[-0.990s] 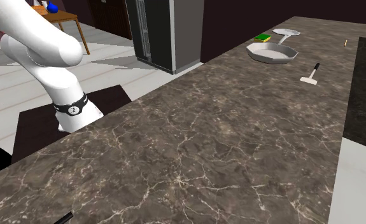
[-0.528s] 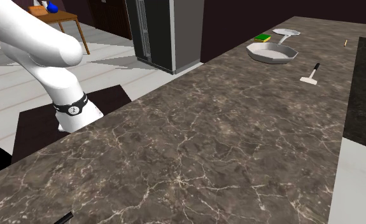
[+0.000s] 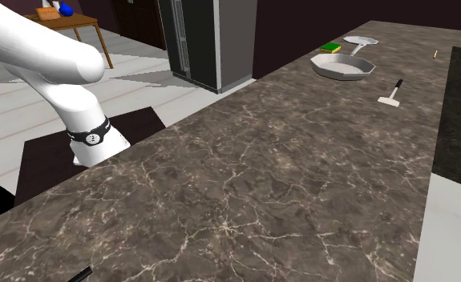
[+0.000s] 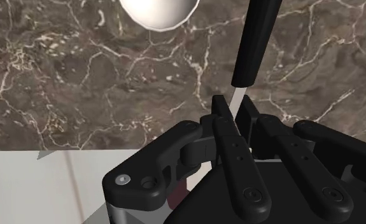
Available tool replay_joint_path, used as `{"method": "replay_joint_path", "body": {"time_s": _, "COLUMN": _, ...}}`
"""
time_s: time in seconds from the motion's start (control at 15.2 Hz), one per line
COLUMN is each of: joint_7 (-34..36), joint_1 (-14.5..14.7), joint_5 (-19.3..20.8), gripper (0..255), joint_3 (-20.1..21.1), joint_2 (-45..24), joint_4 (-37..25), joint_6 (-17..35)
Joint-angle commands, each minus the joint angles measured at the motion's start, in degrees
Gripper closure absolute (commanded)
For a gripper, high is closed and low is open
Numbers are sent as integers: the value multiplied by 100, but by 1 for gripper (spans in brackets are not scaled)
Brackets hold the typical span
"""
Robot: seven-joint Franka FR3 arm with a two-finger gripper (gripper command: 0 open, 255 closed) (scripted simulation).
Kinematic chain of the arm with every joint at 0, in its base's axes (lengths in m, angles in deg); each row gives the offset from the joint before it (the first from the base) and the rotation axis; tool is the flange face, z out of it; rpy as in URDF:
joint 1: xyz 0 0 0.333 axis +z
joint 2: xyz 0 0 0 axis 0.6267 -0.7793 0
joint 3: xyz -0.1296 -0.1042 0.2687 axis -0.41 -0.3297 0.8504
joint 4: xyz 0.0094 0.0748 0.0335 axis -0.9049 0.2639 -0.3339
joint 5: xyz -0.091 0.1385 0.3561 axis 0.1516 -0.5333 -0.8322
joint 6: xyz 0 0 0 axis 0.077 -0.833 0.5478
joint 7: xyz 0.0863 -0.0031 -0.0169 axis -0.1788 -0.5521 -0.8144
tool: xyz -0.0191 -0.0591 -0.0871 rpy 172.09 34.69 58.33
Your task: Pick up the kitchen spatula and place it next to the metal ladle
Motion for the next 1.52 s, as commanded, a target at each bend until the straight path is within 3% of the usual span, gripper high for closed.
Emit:
{"method": "replay_joint_path", "body": {"time_s": 0.0, "joint_7": 17, "joint_1": -30, "joint_5": 2, "gripper": 255, "joint_3": 1, "joint_2": 13, "joint_4": 194, "joint_6": 177}}
{"method": "replay_joint_path", "body": {"time_s": 0.86, "joint_7": 76, "joint_1": -160, "joint_5": 55, "gripper": 255, "joint_3": -30, "joint_2": -70, "joint_4": 1068, "joint_6": 1103}}
{"method": "replay_joint_path", "body": {"time_s": 1.39, "joint_7": 76, "joint_1": -160, "joint_5": 55, "gripper": 255, "joint_3": -30, "joint_2": -70, "joint_4": 1067, "joint_6": 1102}}
{"method": "replay_joint_path", "body": {"time_s": 1.45, "joint_7": 76, "joint_1": -160, "joint_5": 55, "gripper": 0, "joint_3": -30, "joint_2": -70, "joint_4": 1067, "joint_6": 1102}}
